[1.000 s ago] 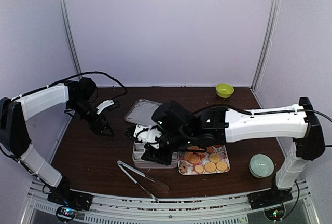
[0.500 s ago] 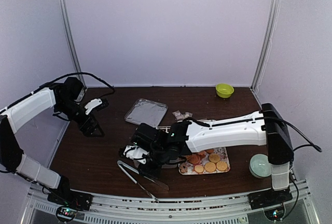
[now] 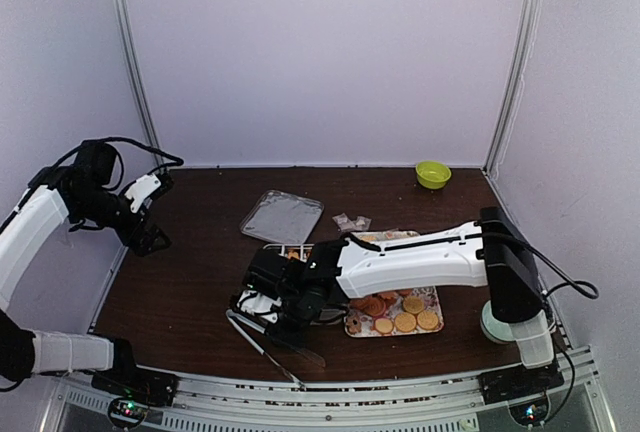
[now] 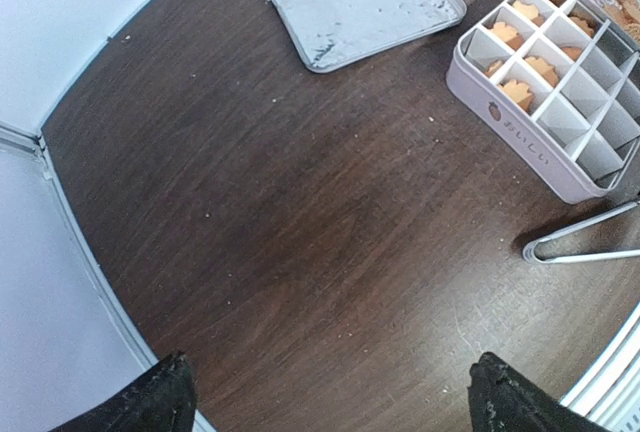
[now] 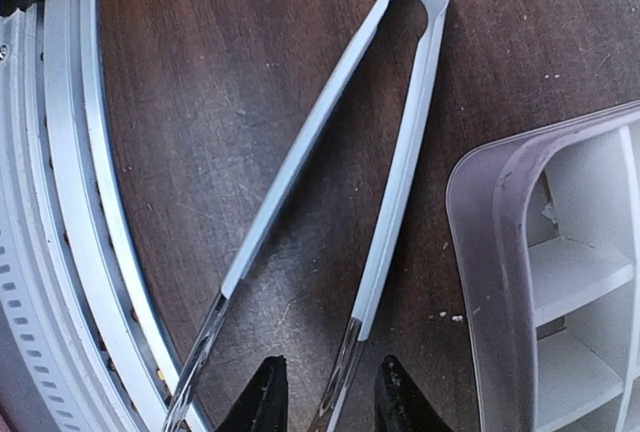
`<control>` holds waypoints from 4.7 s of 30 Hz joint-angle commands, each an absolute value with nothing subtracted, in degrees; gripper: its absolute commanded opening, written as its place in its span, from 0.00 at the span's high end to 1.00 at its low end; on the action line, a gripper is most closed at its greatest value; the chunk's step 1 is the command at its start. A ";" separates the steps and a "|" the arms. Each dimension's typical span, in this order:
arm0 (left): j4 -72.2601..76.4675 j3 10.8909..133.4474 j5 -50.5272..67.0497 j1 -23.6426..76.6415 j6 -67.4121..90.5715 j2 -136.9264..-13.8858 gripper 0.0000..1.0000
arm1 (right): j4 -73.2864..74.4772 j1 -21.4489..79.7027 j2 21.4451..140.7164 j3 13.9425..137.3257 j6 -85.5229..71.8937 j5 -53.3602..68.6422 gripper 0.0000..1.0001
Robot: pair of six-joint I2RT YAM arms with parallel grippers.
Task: Pack the cookies
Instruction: Pick up the clamp from the center of the board, then pass from the right arm to the left, then pass from the left arm to the right
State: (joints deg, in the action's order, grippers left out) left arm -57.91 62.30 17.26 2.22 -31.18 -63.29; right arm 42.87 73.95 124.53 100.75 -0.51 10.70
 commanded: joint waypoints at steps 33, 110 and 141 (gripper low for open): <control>-66.81 69.96 55.80 2.09 -31.22 -61.08 0.02 | -8.69 72.00 93.90 81.94 -9.57 -7.90 1.00; -82.63 83.58 75.27 21.77 -41.66 -72.68 1.00 | -14.90 63.40 103.52 94.60 -24.52 26.88 0.35; -75.68 84.46 50.45 21.47 -42.75 -67.98 1.00 | -2.81 64.91 95.95 85.97 -19.44 32.93 1.00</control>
State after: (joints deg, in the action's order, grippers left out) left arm -80.86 84.86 59.86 22.98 -40.16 -70.28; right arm -15.16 64.25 98.85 86.37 -19.14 25.41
